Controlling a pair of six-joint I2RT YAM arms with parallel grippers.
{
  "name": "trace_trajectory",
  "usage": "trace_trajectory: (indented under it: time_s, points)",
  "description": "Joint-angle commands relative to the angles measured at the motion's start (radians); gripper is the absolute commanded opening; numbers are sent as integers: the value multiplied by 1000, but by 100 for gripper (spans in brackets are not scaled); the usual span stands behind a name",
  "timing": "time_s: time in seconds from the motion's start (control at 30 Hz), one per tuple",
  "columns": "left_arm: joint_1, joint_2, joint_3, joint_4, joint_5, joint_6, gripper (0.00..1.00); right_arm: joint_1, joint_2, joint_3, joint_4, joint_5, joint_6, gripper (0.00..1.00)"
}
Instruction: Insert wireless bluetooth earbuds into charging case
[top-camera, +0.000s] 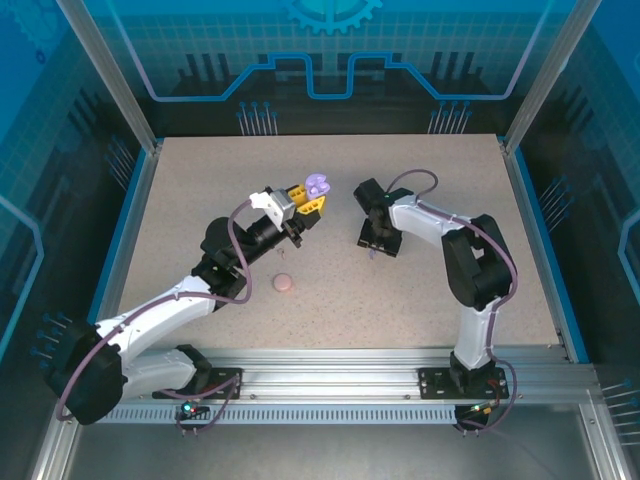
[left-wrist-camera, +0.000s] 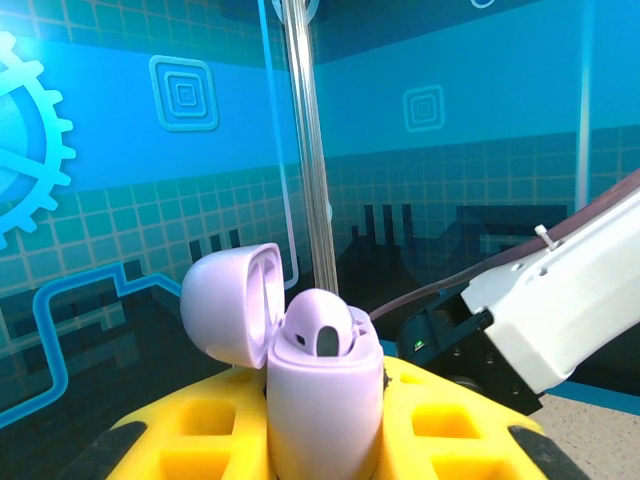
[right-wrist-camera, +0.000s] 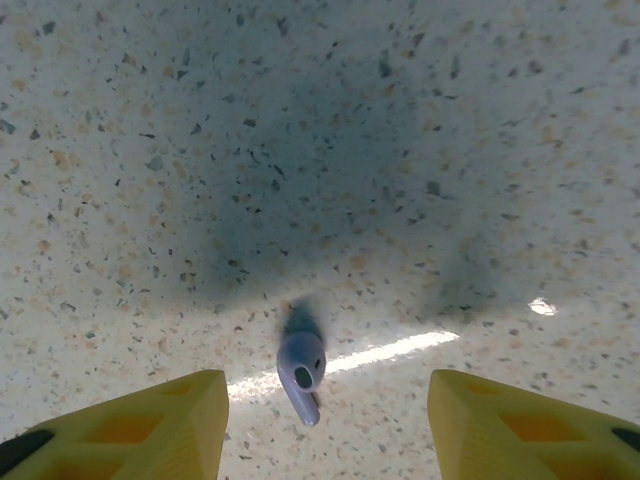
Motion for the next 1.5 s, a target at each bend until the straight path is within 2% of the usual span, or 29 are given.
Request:
trace_trajectory:
  time_s: [0.0,0.97,1.1,1.33,1.47]
  points:
    - [-6,-19,-8,35,-12,6,0,-3,27,30,10,-29,-3,54]
    - [-5,-15,-3,31,-5,-1,0,-4,91,12,40,-22,-20,31]
    - [-6,-13,-3,30,-5,-2,0,-5,91,10,42,-23,-26,25]
    - [-5,-11,-3,28,-5,-5,0,-5,54,-22,89,-32,-55,16]
    - [-5,-13,0,23,-3,-7,0,-5,6,-56,138,-38,-86,16]
